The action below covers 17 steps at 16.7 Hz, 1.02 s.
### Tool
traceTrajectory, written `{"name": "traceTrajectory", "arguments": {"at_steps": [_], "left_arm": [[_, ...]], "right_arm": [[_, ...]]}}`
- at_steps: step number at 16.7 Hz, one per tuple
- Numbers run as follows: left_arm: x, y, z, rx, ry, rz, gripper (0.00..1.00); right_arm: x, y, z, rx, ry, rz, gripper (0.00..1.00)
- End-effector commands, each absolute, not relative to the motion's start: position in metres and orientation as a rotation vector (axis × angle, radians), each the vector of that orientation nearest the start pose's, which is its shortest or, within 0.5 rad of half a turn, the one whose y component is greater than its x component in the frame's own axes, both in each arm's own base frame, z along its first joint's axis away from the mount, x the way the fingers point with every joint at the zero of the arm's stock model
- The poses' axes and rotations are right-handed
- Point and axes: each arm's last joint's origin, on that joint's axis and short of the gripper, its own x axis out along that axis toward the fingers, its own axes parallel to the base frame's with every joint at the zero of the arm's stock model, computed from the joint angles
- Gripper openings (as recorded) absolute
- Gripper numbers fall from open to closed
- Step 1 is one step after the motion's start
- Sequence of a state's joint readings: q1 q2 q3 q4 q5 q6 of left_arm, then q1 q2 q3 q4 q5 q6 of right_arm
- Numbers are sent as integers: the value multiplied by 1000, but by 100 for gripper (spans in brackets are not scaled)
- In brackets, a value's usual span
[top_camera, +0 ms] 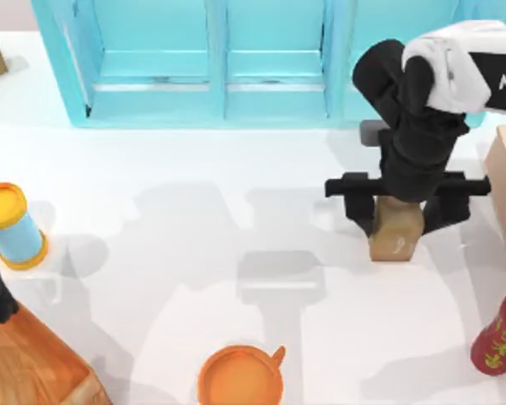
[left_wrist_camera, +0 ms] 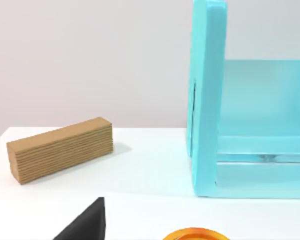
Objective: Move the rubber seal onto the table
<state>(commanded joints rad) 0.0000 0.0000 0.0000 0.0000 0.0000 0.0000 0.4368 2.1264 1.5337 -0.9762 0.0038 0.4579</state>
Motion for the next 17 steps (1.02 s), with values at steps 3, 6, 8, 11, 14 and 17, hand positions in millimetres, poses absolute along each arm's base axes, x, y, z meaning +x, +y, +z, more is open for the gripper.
{"name": "traceTrajectory", "arguments": {"at_steps": [3, 6, 8, 11, 14, 17], "left_arm": [[106, -1, 160, 0, 0, 0, 100], [106, -1, 160, 0, 0, 0, 100], [106, -1, 160, 0, 0, 0, 100], [106, -1, 160, 0, 0, 0, 100], [106, -1, 160, 0, 0, 0, 100], [106, -1, 160, 0, 0, 0, 100]], "right_arm": [[363, 173, 138, 10, 1569, -10, 100], [363, 173, 138, 10, 1569, -10, 100], [363, 173, 138, 10, 1569, -10, 100], [363, 173, 138, 11, 1568, -12, 100], [366, 175, 146, 10, 1571, -12, 100], [372, 179, 179, 8, 1570, -10, 100]]}}
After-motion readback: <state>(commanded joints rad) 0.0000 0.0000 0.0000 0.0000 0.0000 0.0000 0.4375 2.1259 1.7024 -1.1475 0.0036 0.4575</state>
